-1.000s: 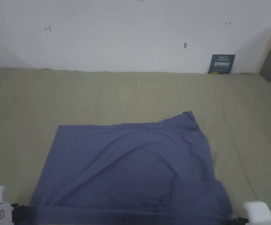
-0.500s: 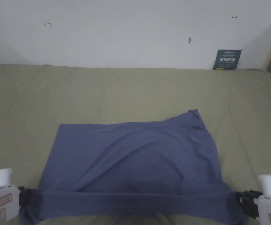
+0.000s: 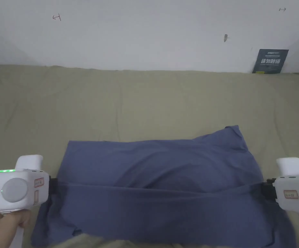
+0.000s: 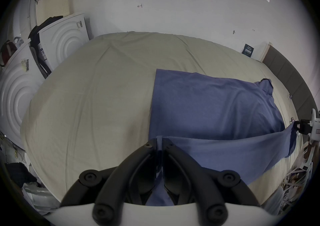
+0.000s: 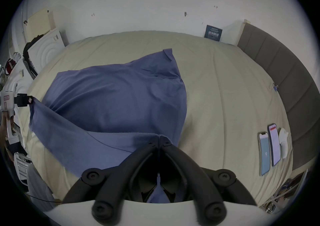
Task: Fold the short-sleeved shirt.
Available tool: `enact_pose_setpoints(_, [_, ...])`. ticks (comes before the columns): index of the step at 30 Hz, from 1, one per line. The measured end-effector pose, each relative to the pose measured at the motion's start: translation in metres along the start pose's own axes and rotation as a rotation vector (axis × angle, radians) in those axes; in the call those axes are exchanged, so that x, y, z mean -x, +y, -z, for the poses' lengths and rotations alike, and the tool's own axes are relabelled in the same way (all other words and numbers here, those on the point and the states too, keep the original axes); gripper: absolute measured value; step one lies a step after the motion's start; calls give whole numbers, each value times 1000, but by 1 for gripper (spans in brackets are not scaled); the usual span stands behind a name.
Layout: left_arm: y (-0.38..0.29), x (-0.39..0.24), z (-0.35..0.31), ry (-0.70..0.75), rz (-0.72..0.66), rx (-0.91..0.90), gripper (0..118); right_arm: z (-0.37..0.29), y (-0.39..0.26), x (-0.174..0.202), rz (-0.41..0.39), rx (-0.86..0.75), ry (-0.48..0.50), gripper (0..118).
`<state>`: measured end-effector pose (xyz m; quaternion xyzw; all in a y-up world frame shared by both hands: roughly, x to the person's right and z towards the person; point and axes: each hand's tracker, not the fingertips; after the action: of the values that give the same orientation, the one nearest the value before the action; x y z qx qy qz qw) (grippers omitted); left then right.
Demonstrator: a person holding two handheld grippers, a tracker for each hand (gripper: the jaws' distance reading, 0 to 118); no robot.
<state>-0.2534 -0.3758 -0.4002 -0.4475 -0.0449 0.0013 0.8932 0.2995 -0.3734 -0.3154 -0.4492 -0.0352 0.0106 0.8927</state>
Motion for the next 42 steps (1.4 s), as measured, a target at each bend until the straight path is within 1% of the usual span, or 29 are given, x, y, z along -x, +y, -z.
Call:
enact_pose_setpoints(4, [2, -5, 25, 14, 10, 29, 7, 34, 8, -1, 3, 56, -18, 2])
enact_pose_setpoints(5, [1, -5, 29, 13, 7, 39, 7, 40, 7, 0, -9, 58, -30, 3])
enact_pose_setpoints(6, [-1, -4, 34, 12, 3, 48, 22, 45, 6, 0, -21, 76, -39, 33])
enact_pose_setpoints(7, [-2, -2, 37, 5, -2, 61, 63, 48, 4, -1, -15, 104, -39, 76])
enact_pose_setpoints(8, [-2, -1, 38, 12, -7, 70, 109, 48, 2, -2, 9, 116, -43, 108])
enact_pose_setpoints(9, [-4, 1, 40, 32, -13, 86, 117, 46, -1, -4, 31, 115, -29, 118])
enact_pose_setpoints(10, [-8, 4, 36, 22, -21, 86, 113, 37, -6, -6, 56, 83, -23, 118])
enact_pose_setpoints(11, [-11, 10, 25, 30, -54, 39, 113, 24, -9, -7, 69, 26, -22, 118])
enact_pose_setpoints(16, [-31, 22, -28, -4, -42, 65, 113, -32, -43, -10, 104, -9, -13, 118])
enact_pose_setpoints(17, [-40, 22, -33, -16, -45, 70, 113, -42, -54, -9, 106, -14, -3, 118])
enact_pose_setpoints(18, [-48, 24, -40, -20, -49, 71, 111, -50, -65, -6, 110, -25, 9, 108])
enact_pose_setpoints(19, [-59, 26, -47, -28, -55, 70, 103, -56, -75, -3, 112, -21, 8, 87])
enact_pose_setpoints(20, [-68, 29, -52, -44, -62, 74, 76, -60, -86, -1, 117, -19, 14, 53])
enact_pose_setpoints(21, [-77, 24, -61, -36, -69, 75, 14, -61, -96, 2, 122, -16, 17, 9])
enact_pose_setpoints(22, [-86, 25, -67, -27, -126, 58, 5, -65, -106, 5, 129, -20, 12, 0])
enact_pose_setpoints(24, [-101, 30, -78, -39, -162, 78, 5, -70, -118, 11, 134, 7, 36, 0])
enact_pose_setpoints(25, [-102, 31, -76, -74, -154, 102, 5, -71, -123, 13, 129, 27, 54, 0])
enact_pose_setpoints(28, [-108, 31, -85, -93, -128, 104, 5, -73, -133, 18, 119, 22, 42, 0])
enact_pose_setpoints(29, [-105, 24, -74, -84, -124, 127, 6, -74, -135, 20, 123, 19, 40, 0])
enact_pose_setpoints(30, [-102, 22, -70, -85, -126, 129, 38, -75, -135, 20, 132, 19, 47, 0])
enact_pose_setpoints(31, [-100, 20, -67, -83, -122, 125, 90, -75, -135, 19, 141, 26, 64, 0])
enact_pose_setpoints(32, [-98, 17, -58, -80, -106, 143, 118, -75, -135, 20, 147, 26, 60, 0])
enact_pose_setpoints(33, [-101, 15, -60, -72, -139, 82, 116, -75, -136, 21, 149, 26, 58, 0])
enact_pose_setpoints(34, [-94, 16, -53, -78, -93, 74, 116, -74, -135, 22, 146, 30, 62, 0])
enact_pose_setpoints(35, [-91, 16, -46, -63, -111, 116, 116, -72, -136, 20, 141, 32, 68, 0])
enact_pose_setpoints(39, [-87, 22, -10, -84, -144, 147, 116, -68, -135, 21, 128, 45, 59, 0])
enact_pose_setpoints(40, [-85, 20, -1, -64, -144, 163, 116, -67, -135, 21, 130, 46, 55, 0])
enact_pose_setpoints(41, [-85, 20, 7, -57, -137, 178, 113, -65, -134, 20, 135, 50, 60, 0])
enact_pose_setpoints(42, [-85, 20, 13, -60, -130, 180, 100, -64, -134, 19, 140, 53, 62, 0])
